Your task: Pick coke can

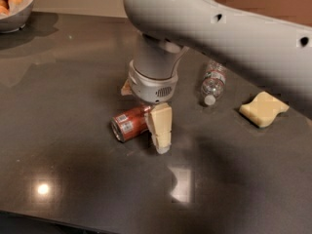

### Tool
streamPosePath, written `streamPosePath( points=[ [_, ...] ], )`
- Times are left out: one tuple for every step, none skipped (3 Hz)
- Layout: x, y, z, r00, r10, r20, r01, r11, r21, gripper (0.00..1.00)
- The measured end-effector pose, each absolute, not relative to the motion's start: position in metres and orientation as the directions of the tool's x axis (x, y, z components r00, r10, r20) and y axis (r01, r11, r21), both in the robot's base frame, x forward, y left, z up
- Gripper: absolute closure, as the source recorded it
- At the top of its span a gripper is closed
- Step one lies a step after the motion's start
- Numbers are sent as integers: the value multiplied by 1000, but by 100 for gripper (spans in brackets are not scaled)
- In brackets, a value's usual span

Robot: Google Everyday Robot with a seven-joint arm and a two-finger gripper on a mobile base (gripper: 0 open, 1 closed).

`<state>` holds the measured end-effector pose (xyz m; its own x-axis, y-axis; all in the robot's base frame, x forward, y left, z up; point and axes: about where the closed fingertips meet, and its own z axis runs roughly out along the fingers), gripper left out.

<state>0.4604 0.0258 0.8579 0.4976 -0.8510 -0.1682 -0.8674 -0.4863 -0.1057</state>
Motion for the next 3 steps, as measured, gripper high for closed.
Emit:
streamPosePath(
  points=[
    [464, 34, 845, 528, -839, -131, -849, -522, -84, 0],
    [468, 37, 837, 542, -834, -100, -840, -539, -63, 18],
    [470, 37, 843, 555, -827, -94, -832, -552, -58, 41]
  ],
)
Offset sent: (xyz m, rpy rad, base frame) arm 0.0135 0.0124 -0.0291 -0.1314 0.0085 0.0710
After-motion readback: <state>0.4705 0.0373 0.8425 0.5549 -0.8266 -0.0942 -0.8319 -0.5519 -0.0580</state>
